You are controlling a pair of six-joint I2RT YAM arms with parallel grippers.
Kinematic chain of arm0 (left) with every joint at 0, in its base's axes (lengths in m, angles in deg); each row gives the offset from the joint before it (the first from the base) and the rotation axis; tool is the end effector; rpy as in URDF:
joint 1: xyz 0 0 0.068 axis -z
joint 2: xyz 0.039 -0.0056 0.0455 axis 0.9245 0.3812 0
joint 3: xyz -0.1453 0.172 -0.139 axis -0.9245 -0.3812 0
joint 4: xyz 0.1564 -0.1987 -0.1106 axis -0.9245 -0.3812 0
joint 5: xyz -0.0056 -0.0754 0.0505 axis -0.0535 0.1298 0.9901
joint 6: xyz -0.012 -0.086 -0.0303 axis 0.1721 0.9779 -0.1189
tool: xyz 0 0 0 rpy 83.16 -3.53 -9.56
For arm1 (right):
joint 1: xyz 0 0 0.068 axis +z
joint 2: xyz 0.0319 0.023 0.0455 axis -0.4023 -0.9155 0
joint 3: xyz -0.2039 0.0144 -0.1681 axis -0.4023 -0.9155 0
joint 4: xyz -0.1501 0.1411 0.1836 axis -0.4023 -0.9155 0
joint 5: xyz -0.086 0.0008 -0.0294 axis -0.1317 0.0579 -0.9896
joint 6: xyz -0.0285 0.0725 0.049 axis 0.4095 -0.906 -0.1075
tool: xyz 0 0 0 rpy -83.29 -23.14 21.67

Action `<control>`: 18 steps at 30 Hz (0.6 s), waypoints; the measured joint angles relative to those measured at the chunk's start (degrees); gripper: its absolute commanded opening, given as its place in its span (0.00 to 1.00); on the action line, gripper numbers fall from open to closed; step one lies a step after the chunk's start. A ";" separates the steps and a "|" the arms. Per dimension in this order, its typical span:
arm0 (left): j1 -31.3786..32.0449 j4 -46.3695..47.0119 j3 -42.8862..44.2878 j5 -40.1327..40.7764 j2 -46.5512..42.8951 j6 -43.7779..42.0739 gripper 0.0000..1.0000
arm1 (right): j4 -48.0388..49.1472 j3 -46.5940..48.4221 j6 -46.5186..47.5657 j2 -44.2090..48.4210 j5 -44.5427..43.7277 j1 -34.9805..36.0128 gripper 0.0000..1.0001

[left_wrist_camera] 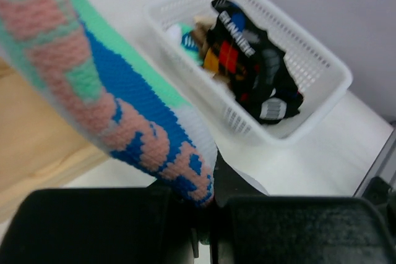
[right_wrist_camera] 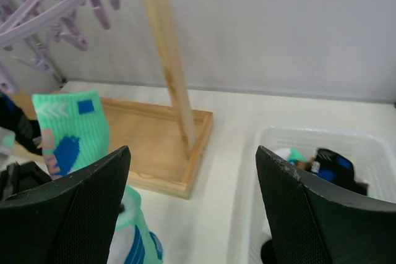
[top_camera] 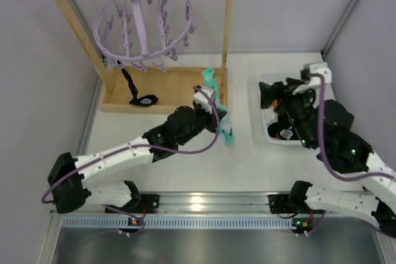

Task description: Remove the socks clipped to the hanger

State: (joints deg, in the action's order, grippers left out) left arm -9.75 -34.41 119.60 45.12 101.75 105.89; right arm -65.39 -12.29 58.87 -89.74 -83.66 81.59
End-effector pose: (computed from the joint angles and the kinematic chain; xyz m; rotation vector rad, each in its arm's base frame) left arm 0.1999 -0.2829 0.2982 0.4596 1.7159 -0.7620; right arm 0.1564 0.1451 0.4670 -0.1403 1.5156 0.2933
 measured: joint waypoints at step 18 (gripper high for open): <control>-0.13 -4.61 67.95 -21.53 56.85 -7.56 0.00 | -22.73 -3.41 -8.39 23.85 -16.92 -0.24 0.79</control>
State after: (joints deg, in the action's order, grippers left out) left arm -9.88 -39.02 187.55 23.59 158.60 98.33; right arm -88.12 -15.70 50.48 -65.89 -100.57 81.35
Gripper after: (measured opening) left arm 0.041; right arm 0.795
